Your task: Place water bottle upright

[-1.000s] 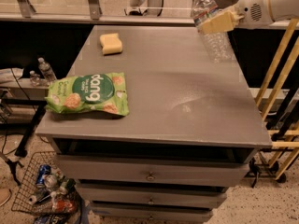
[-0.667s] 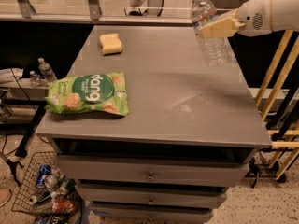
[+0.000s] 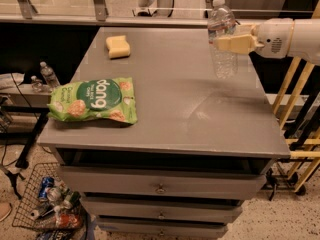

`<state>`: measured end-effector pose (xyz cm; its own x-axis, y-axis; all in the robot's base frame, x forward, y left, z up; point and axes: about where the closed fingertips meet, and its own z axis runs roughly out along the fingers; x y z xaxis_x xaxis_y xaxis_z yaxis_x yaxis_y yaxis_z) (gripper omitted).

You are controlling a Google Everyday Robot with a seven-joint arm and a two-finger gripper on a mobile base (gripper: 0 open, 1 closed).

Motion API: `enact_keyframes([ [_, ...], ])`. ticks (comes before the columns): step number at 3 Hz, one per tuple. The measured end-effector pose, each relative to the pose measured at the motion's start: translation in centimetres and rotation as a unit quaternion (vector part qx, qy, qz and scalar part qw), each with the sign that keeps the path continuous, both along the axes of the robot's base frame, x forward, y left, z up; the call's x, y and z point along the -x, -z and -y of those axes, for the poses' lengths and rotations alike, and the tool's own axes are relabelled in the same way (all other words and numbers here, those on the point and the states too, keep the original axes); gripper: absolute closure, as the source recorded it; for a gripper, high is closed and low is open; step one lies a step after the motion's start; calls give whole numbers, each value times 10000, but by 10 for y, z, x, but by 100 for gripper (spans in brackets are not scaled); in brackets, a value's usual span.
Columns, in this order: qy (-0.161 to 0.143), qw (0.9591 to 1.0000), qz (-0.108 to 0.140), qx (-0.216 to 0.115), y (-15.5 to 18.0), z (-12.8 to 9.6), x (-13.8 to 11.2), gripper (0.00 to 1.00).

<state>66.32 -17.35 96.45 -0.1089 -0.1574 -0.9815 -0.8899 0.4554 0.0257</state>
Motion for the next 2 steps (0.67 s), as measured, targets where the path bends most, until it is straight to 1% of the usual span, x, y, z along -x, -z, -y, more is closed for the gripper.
enact_keyframes([
  [1,-59,9985,270,-477,10,2,-2,100],
  [2,-113,9954,516,-797,19,2,-7,100],
])
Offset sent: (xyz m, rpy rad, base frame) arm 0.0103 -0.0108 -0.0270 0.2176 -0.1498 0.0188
